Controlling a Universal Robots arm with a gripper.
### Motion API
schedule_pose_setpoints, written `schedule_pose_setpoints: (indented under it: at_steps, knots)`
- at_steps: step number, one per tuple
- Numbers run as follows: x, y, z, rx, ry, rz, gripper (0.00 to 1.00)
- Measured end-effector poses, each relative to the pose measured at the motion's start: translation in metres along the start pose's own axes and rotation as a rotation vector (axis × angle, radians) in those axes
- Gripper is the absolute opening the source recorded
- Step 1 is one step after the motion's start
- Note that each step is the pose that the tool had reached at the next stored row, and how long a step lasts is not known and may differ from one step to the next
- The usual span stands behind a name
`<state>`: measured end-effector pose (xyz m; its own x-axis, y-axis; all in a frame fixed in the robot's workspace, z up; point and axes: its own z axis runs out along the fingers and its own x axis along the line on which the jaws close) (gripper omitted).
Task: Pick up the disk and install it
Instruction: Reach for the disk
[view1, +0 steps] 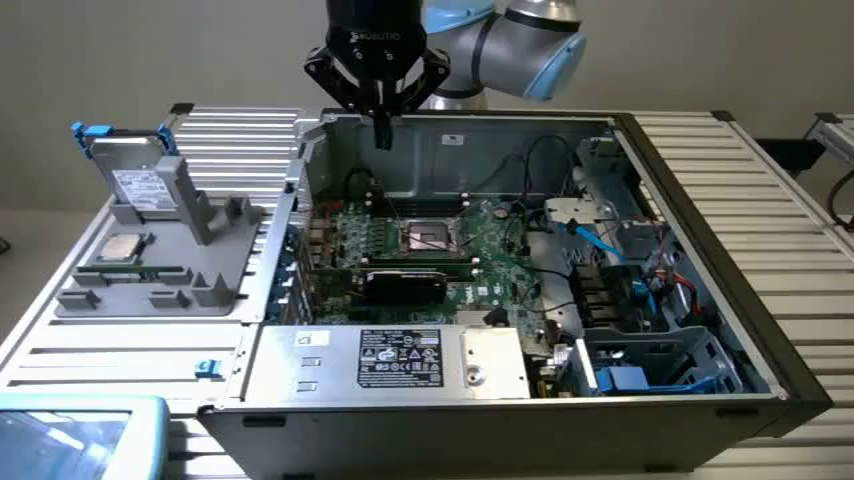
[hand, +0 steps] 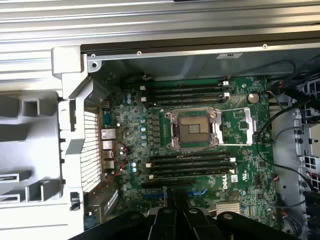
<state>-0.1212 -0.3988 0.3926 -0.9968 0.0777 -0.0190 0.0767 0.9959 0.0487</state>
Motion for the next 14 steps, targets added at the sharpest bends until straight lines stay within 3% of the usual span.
schedule_pose_setpoints:
  at_steps: [14]
  knots:
    - [0.0011, -0.0001, -0.0001, 0.0001, 0.0, 0.0, 0.11]
